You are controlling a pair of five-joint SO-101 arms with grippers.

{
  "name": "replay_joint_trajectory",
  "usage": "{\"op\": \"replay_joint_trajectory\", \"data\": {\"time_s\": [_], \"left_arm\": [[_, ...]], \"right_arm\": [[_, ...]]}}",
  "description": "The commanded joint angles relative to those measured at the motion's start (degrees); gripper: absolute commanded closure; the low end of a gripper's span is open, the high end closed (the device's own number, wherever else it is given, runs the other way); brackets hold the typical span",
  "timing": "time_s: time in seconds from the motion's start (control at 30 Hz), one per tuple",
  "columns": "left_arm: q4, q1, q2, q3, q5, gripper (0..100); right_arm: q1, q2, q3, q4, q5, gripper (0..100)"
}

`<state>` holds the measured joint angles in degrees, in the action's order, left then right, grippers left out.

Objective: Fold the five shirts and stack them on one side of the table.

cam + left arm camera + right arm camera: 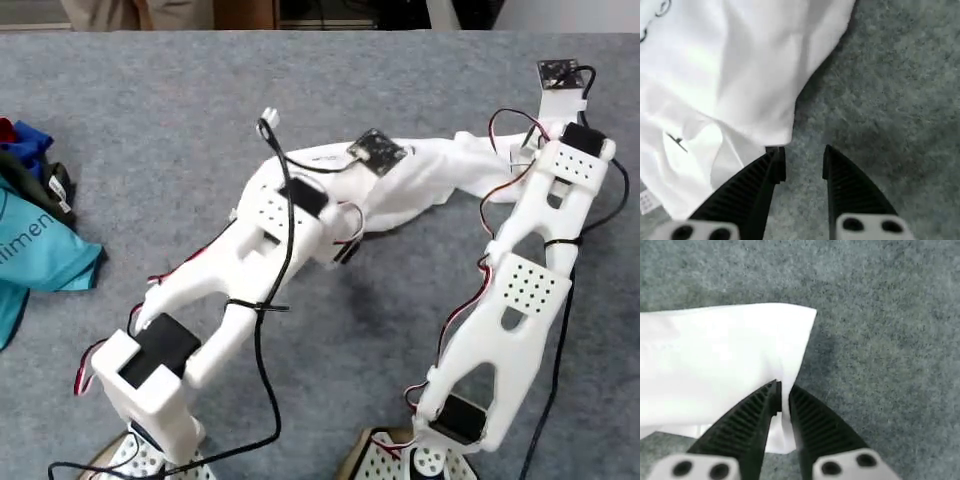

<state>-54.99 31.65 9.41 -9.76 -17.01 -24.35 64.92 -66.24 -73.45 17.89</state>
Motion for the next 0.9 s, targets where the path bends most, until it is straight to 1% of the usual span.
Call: {"op": "replay_joint_trajectory", "data": {"time_s": [0.0, 0.1, 0.27, 0.47, 0.53, 0.6, 0.73, 0.87], "left_arm": [[8.2, -1.4, -1.8, -3.5, -0.2, 84], [8.9, -1.6, 0.8, -3.8, 1.5, 81], [9.7, -1.7, 6.5, -0.4, 2.5, 81], [9.3, -5.4, 14.4, 6.0, 2.7, 81], [9.2, -6.7, 15.8, 8.1, 5.4, 82], [9.5, -7.8, 16.2, 9.4, 6.9, 86], [9.7, -8.5, 16.4, 10.5, 6.9, 98], [9.1, -8.0, 16.2, 10.5, 6.9, 98]], "right_arm": [[1.5, -0.6, -0.5, 0.0, 0.5, 99.5], [1.8, -0.6, -0.5, 0.0, 0.5, 99.5], [2.1, -0.5, -0.5, -0.1, 0.5, 99.5], [2.1, -0.4, -0.5, -0.2, 0.5, 99.5], [2.1, -0.4, -0.5, -0.2, 0.5, 99.5], [2.1, -0.4, -0.5, -0.2, 0.5, 99.5], [2.1, -0.4, -0.5, -0.2, 0.5, 99.5], [2.1, -0.4, -0.5, -0.2, 0.5, 99.5]]}}
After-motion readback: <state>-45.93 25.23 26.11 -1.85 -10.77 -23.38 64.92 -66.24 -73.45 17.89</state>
